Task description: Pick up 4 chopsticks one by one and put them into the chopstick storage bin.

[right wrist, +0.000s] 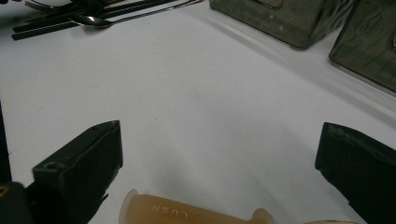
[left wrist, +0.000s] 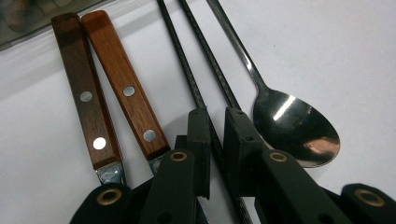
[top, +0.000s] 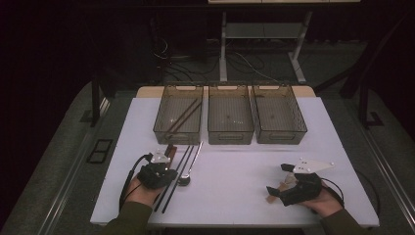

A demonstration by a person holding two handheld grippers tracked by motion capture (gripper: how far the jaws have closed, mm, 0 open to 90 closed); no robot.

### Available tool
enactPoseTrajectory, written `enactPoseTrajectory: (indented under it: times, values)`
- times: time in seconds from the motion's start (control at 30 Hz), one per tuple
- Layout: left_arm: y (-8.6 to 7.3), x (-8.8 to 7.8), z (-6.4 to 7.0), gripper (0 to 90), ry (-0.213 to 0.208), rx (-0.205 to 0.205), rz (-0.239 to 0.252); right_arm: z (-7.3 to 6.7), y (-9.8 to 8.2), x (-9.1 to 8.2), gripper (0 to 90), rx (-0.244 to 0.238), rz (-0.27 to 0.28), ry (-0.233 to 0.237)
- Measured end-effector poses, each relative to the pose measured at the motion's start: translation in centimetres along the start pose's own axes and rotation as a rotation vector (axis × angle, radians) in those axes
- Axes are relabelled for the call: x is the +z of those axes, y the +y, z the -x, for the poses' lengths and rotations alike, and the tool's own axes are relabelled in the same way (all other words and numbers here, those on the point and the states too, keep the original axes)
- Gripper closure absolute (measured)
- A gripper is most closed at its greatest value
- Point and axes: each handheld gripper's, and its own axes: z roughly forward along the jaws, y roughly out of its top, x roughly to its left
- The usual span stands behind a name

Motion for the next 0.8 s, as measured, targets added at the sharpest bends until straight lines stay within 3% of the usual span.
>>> enactPoseTrajectory:
  times: [0.33,0.8]
  values:
    - [0.18,0.09,0.34,82.3,0.026,-0.019,-0.005,0.01,0.00,0.06,1.1,-0.004,-0.001,0.002]
    - [0.32,0.10,0.35,84.9,0.031,-0.030,-0.007,0.01,0.01,0.05,1.1,-0.004,0.000,0.002]
